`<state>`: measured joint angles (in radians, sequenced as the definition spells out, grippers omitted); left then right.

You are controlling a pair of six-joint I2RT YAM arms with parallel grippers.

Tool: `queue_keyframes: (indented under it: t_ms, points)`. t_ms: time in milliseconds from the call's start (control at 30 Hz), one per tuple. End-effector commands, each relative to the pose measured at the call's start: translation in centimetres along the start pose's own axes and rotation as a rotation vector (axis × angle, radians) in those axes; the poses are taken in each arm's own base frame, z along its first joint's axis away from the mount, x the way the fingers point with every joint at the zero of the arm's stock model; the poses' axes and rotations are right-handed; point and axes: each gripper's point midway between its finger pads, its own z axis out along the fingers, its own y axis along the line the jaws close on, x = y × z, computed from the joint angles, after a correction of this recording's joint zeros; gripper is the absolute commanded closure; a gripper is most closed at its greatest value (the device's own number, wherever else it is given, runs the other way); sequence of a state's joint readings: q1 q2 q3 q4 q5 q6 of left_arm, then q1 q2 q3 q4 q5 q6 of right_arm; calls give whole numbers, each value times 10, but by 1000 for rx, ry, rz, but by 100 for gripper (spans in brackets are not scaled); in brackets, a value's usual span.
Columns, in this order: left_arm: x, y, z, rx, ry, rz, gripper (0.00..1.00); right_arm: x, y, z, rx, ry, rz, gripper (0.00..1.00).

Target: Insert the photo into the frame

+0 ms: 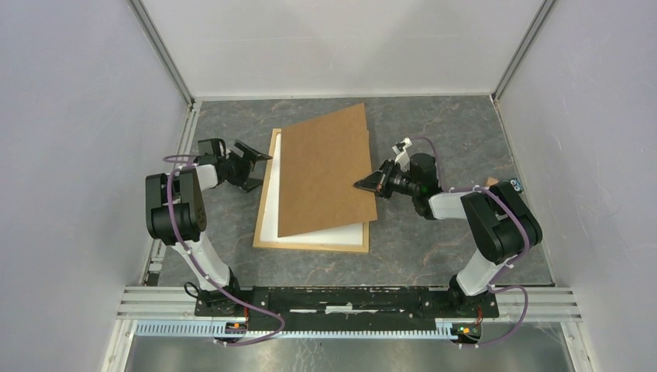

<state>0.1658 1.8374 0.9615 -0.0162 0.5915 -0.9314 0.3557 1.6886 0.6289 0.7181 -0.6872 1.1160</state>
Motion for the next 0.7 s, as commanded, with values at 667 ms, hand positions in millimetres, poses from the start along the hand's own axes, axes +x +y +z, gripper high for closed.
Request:
queue_keyframes:
  t_ms: [667]
  points:
    - [19,13,-7,-44,3,-109,0,6,47,-9,-138,-93,-4,100]
